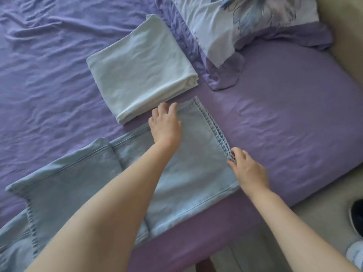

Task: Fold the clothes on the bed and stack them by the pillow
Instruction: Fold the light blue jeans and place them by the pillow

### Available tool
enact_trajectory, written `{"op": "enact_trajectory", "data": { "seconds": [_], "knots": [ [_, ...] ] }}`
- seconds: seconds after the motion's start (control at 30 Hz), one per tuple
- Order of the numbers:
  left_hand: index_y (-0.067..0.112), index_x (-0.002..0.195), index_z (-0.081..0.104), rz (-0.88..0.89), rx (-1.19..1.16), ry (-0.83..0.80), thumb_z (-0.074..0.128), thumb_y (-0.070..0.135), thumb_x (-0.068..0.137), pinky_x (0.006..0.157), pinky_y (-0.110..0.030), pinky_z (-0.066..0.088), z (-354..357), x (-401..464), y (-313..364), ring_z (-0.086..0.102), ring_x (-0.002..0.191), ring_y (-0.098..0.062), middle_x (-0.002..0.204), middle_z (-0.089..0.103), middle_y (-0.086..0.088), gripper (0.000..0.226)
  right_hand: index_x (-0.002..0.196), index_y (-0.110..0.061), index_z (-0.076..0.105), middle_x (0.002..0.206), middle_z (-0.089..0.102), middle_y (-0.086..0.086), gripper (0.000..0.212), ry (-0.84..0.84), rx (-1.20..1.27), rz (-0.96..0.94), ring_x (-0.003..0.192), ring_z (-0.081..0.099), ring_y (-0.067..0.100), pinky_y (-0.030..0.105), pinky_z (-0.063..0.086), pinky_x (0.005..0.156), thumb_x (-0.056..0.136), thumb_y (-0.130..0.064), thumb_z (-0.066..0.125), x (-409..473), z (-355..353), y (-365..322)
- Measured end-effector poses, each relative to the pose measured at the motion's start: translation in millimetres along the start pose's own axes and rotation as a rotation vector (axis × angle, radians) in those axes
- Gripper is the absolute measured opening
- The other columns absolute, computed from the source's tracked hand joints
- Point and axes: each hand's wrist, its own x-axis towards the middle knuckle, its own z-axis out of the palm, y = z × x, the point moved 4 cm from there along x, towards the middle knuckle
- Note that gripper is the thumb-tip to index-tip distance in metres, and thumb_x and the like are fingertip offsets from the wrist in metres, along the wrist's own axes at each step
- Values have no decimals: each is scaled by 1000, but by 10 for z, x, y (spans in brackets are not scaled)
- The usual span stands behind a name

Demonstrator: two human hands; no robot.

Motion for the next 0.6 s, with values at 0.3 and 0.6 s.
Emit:
{"op": "enact_trajectory", "data": {
  "seconds": [0.3, 0.6],
  "knots": [
    [33, 149, 17, 158, 106, -233, 39, 52, 92, 113, -56, -2, 604, -1158, -483, 1, 147, -29, 160, 5, -4, 63, 135, -25, 49, 142, 46, 15, 67, -35, -232, -371, 132, 40, 37, 57, 35, 104, 77, -58, 58, -270, 358, -601],
    [28, 148, 22, 286, 196, -385, 53, 55, 80, 107, -63, -14, 453, -1869, -856, 1, 146, -32, 159, 12, -7, 79, 128, -8, 56, 133, 52, 23, 94, -221, -251, -141, 126, 45, 43, 67, 32, 96, 86, -67, -4, -553, 294, -604]
  ]
}}
